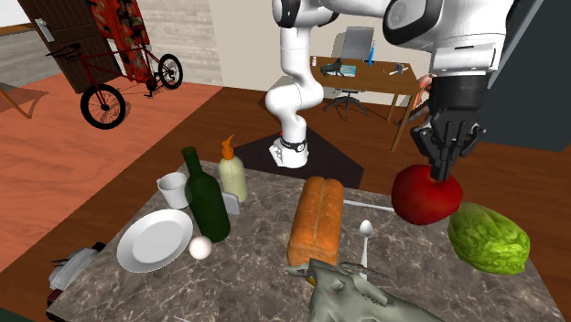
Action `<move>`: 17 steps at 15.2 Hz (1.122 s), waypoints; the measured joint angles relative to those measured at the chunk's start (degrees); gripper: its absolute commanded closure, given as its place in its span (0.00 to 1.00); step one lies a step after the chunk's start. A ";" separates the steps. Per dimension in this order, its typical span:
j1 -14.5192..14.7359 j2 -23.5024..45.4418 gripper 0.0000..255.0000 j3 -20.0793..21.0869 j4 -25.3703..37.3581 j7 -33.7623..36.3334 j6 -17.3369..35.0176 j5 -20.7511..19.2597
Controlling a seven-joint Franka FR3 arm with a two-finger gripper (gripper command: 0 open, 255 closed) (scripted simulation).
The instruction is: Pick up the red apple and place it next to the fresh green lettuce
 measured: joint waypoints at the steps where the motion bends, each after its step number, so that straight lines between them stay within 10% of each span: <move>1: 0.39 1.59 1.00 0.52 1.59 1.04 -0.20 -0.40; 5: 1.67 7.27 1.00 1.82 7.87 3.83 -1.35 -1.62; 17: 1.72 8.16 1.00 1.76 0.25 6.26 6.93 -3.00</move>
